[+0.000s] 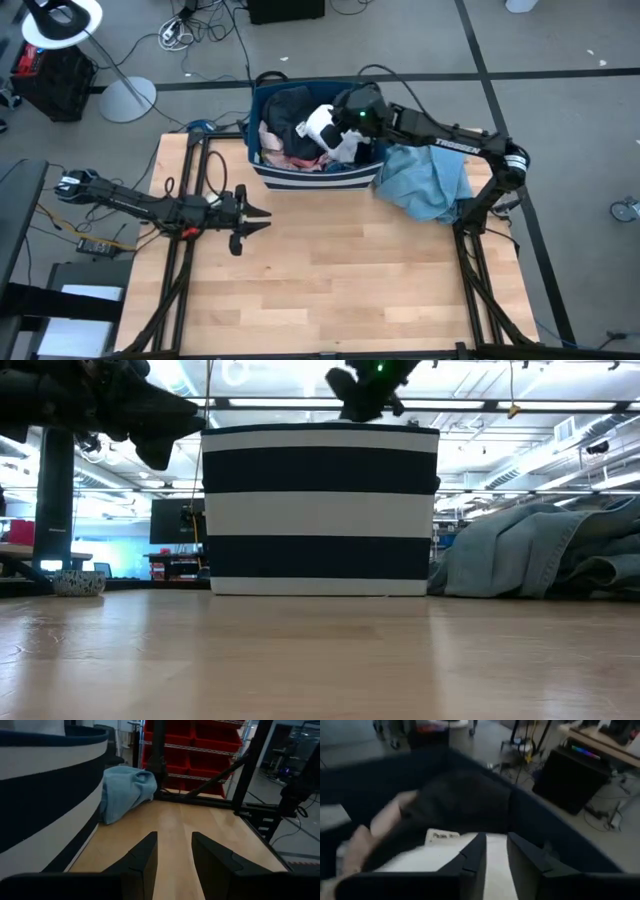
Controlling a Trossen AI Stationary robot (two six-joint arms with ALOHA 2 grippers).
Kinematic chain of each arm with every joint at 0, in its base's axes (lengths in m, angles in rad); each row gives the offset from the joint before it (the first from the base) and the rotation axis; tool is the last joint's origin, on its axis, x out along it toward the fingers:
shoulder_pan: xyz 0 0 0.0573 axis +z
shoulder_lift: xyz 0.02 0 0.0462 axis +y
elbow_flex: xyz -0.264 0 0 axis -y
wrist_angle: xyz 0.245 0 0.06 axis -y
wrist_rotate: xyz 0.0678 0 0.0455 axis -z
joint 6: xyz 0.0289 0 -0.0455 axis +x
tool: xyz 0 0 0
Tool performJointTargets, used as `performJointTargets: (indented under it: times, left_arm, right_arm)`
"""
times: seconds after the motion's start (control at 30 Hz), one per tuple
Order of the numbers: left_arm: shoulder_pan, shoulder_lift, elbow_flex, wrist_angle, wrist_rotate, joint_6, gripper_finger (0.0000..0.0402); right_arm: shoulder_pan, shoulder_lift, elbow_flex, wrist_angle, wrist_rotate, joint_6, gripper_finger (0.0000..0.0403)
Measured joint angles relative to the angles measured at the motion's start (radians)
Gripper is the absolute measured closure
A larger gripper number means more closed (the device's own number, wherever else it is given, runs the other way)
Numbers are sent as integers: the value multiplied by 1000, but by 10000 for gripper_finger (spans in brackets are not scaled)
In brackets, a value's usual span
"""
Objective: Sort clothes
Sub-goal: Put the blue pants into the blue laundry organizer
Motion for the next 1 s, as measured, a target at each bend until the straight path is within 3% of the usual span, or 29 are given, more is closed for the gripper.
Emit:
performJointTargets:
  times: [0.23,0.53,0.9,1.0]
  left_arm:
    - [-12,82,59,-49,-27,3,275]
    - [-12,165,95,-42,-47,20,275]
    - [-12,170,95,-24,-55,8,275]
    - [-12,170,95,-24,-56,-2,275]
  right_arm:
    - [12,-28,1,-70,8,-1,255]
    - [90,-239,1,-450,70,84,184]
    - [178,-398,1,-1116,59,556,171]
    - [195,-406,-25,-1134,3,580,170]
